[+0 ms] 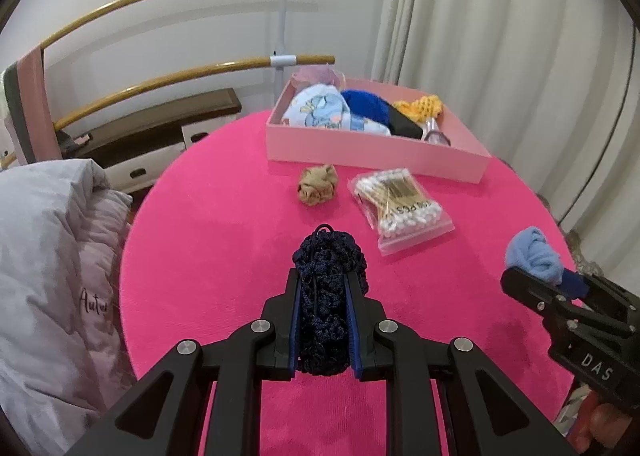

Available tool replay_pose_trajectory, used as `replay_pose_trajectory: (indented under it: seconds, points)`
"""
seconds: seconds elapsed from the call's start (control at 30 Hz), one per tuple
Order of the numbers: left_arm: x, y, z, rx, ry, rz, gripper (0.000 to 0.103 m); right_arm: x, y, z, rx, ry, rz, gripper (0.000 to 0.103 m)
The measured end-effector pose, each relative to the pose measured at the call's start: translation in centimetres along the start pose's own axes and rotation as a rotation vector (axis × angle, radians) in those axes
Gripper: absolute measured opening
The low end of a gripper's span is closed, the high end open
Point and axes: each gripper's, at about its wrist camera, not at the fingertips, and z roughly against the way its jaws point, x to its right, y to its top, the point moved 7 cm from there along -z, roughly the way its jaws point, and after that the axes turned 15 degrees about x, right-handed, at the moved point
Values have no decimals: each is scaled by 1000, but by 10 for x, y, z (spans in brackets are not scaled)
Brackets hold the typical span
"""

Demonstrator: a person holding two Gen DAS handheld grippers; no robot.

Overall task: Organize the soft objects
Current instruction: 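Grasp the navy scrunchie with left tool while right tool grasps light-blue towel, then carry the navy scrunchie and light-blue towel into the pink box and release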

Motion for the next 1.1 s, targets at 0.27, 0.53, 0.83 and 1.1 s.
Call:
replay_pose_trajectory:
  seconds: [0.27, 0.53, 0.83, 1.1]
  points:
    - [-3, 5, 29, 28, 9, 8, 16, -11, 9, 18, 33, 6, 18, 44]
    - [4, 9, 38, 38, -1, 4, 16, -12, 14, 28, 51, 7, 19, 44]
    - [5, 39, 31, 73, -3, 2, 16, -6, 37, 29, 76, 35, 13, 44]
    - [8, 115, 7, 170, -17, -9, 16, 18, 110, 14, 159, 10, 27, 44]
